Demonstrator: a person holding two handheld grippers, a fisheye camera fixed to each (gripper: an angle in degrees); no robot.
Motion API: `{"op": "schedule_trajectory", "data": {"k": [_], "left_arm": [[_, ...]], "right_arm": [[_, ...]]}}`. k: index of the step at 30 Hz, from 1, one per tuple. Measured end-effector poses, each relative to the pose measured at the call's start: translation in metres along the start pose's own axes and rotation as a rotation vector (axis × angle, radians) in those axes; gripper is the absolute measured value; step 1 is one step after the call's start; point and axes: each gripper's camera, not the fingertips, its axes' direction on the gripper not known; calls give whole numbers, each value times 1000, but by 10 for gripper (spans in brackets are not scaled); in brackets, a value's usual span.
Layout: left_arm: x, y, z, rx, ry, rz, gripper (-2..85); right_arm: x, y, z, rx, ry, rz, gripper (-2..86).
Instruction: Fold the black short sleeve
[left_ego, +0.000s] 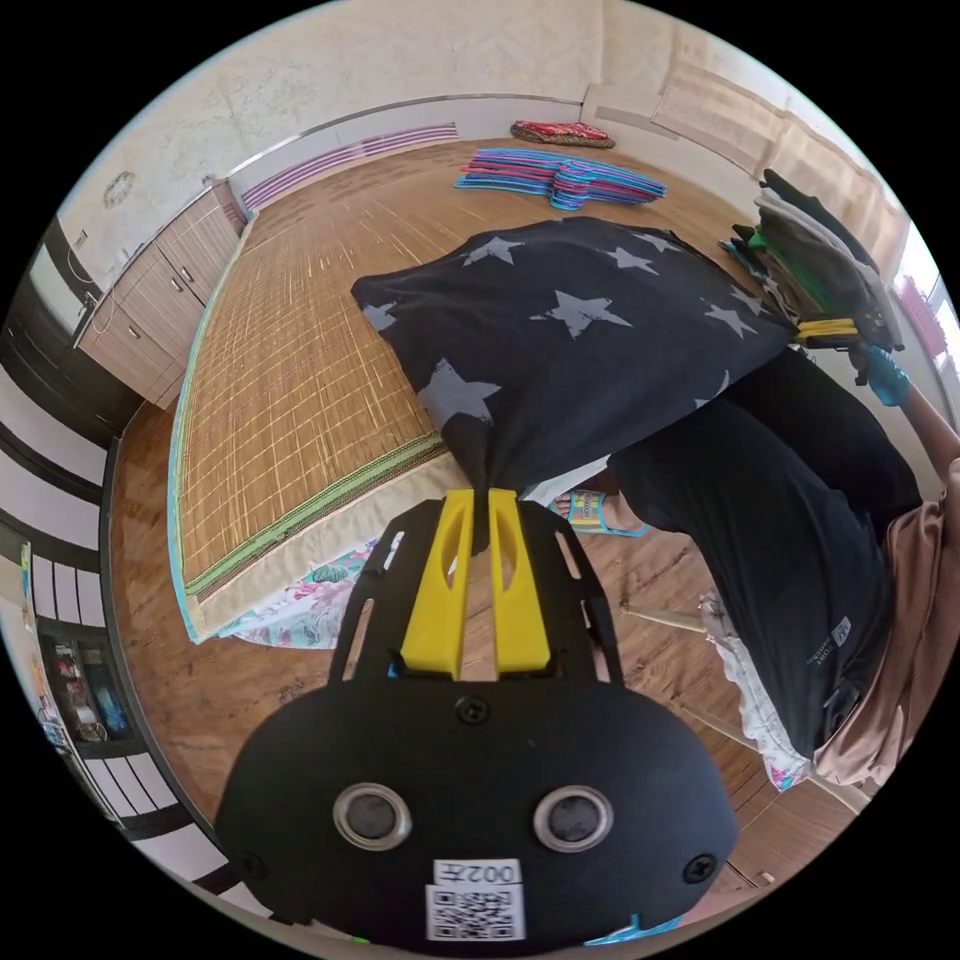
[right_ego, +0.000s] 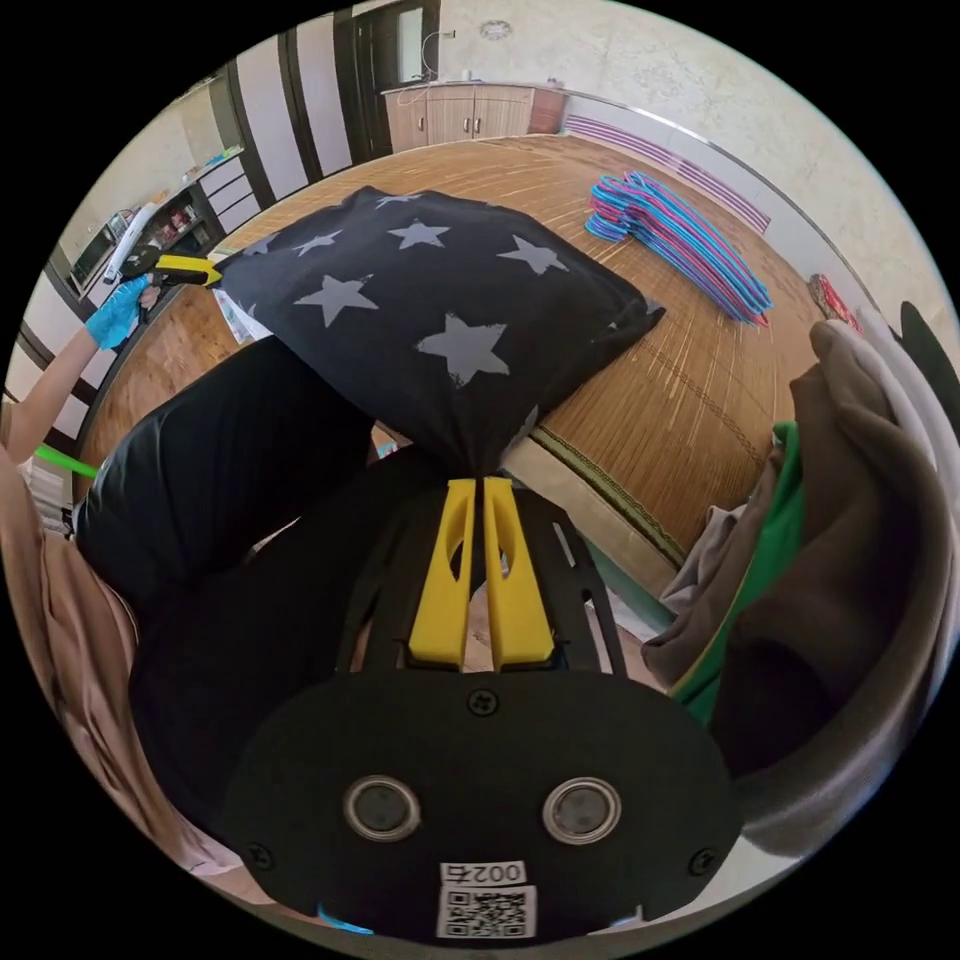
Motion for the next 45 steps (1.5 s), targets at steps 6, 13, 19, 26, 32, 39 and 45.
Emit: {"op": "schedule_trajectory", "data": {"k": [6, 13, 19, 26, 32, 39, 45], "left_arm": [[8, 11, -3, -14, -5, -3, 2], [10, 20, -24, 8, 7, -17, 2], [15, 19, -47, 53, 2, -51, -4], [27, 15, -69, 79, -68, -40, -6], [32, 28, -51, 21, -60, -68, -6], [43, 48, -25, -48, -24, -165, 3], [69, 57, -45, 3, -52, -214, 51]], "right_arm": [[-37, -3, -4, -60, 43, -55, 63], [-111, -4, -31, 50, 119, -181, 105], [-198, -23, -1, 64, 261, -347, 136], [-247, -26, 40, -23, 565, -392, 102], [-251, -1, 25, 0, 583, -388, 14], [-250, 4, -15, 39, 466, -363, -8], [-248, -11, -47, 34, 385, -365, -9]]}}
